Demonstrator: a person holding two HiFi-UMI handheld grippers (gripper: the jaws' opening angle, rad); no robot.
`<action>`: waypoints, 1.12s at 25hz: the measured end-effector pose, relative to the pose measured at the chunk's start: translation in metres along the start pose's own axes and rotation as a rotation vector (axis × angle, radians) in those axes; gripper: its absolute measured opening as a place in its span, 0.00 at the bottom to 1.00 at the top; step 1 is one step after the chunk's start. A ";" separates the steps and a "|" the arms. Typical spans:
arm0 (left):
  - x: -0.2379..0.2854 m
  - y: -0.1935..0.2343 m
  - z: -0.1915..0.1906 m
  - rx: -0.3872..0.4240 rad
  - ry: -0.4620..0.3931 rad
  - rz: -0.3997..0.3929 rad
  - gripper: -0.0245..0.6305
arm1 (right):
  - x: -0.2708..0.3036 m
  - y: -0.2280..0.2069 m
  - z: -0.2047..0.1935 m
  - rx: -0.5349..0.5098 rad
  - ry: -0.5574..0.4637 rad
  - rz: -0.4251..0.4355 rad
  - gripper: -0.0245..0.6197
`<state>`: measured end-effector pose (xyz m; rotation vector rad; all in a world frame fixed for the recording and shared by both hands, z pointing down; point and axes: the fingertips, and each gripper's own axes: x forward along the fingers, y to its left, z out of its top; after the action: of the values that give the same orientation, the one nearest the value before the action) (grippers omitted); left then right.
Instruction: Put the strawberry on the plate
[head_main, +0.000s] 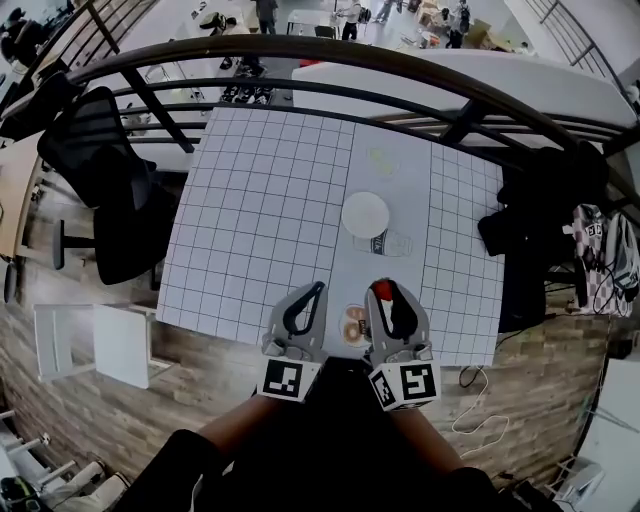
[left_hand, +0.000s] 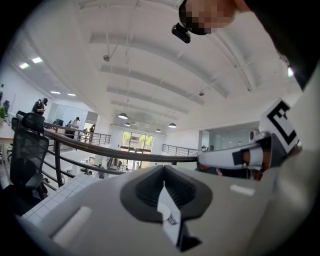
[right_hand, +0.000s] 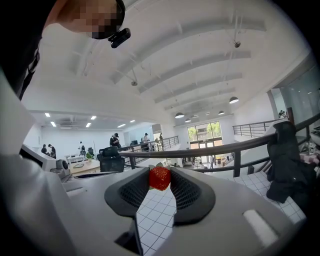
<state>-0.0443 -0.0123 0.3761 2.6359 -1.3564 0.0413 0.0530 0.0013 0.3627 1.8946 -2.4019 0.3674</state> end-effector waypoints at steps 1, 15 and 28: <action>0.005 -0.001 0.001 -0.002 0.002 0.003 0.05 | 0.004 -0.003 0.002 -0.002 -0.004 0.007 0.24; 0.059 -0.008 -0.006 0.020 0.022 0.036 0.05 | 0.056 -0.053 -0.003 0.034 0.066 0.067 0.24; 0.102 -0.020 -0.031 0.036 0.074 0.023 0.05 | 0.094 -0.088 -0.054 0.050 0.206 0.087 0.24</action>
<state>0.0330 -0.0781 0.4141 2.6206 -1.3742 0.1660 0.1096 -0.0951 0.4465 1.6815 -2.3629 0.6022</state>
